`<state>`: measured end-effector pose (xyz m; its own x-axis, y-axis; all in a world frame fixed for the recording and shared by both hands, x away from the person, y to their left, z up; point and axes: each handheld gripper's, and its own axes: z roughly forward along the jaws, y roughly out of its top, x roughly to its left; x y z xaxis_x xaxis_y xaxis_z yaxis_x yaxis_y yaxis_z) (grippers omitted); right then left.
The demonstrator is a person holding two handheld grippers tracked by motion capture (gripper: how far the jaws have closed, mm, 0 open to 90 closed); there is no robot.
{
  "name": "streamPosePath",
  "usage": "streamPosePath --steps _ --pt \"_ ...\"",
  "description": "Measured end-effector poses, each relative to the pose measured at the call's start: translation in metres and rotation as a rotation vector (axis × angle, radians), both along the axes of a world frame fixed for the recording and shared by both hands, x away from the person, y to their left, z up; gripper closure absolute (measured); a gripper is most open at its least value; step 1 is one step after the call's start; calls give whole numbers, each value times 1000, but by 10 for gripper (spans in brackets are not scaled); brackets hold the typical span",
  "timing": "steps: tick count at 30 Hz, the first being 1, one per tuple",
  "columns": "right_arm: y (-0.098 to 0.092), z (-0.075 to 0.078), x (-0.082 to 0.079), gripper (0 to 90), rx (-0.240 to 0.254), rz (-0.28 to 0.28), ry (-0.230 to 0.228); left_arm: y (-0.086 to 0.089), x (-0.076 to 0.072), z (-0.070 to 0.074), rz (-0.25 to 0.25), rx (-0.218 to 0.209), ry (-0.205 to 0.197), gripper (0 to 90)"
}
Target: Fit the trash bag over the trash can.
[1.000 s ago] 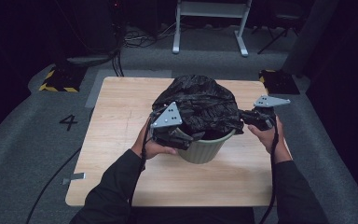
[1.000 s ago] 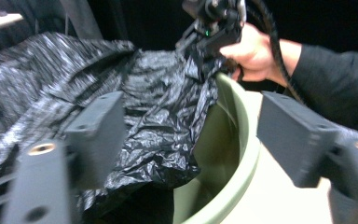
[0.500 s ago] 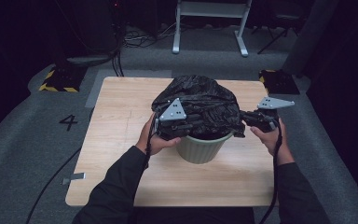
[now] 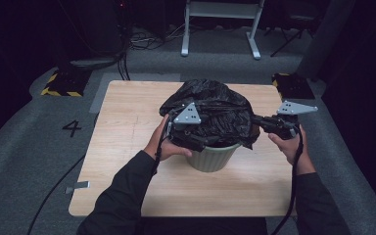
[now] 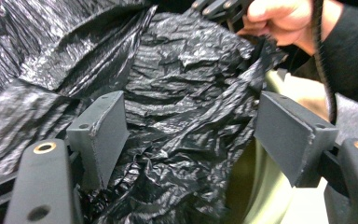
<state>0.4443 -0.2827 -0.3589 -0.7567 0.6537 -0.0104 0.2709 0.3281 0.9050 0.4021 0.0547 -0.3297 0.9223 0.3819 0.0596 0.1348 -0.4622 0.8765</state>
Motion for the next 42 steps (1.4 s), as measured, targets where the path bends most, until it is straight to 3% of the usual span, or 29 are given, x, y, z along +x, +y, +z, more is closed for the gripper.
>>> streamPosePath --steps 4,7,9,12,13,15,23,29,31,34,35,36,37,38,39,40,41,42 --pt "-1 0 0 823 0 -5 1 -4 3 -3 2 45 0 349" --pt "-4 0 -1 792 21 3 5 -7 5 -3 -12 78 9 504" --pt "-6 -2 -3 658 21 -7 0 -8 4 -3 -5 110 -22 644" --pt "-10 -2 -6 602 42 -1 0 -7 4 -2 -14 111 -31 777" --pt "-14 -1 -7 524 48 -31 -8 -6 5 -2 -10 109 -45 823" --pt "-18 2 -8 493 68 -48 -14 -5 4 -2 1 107 -64 875" --pt "-22 18 -18 326 83 -85 -61 6 1 4 -22 58 -94 896" --pt "-22 35 -28 216 116 -40 -115 22 -9 7 -45 22 -119 897" --pt "-19 44 -30 212 115 6 -142 23 -11 7 -45 26 -127 897" --pt "-13 57 -29 213 106 27 -177 22 -11 7 -65 35 -127 897" --pt "-1 71 -24 214 72 54 -199 20 -11 7 -73 37 -126 898" --pt "-1 71 -24 214 72 54 -199 20 -11 7 -73 37 -126 898" --pt "13 81 -18 222 15 105 -188 19 -12 7 -90 36 -125 898" --pt "13 81 -18 222 15 105 -188 18 -12 7 -95 38 -129 898" --pt "27 87 -10 254 -45 154 -169 16 -11 7 -105 46 -125 898" --pt "27 87 -10 254 -45 154 -169 16 -11 7 -105 46 -125 898" --pt "40 88 -3 235 -109 190 -162 14 -11 6 -107 50 -123 898" --pt "40 88 -3 235 -109 190 -162 14 -11 6 -107 50 -123 898"
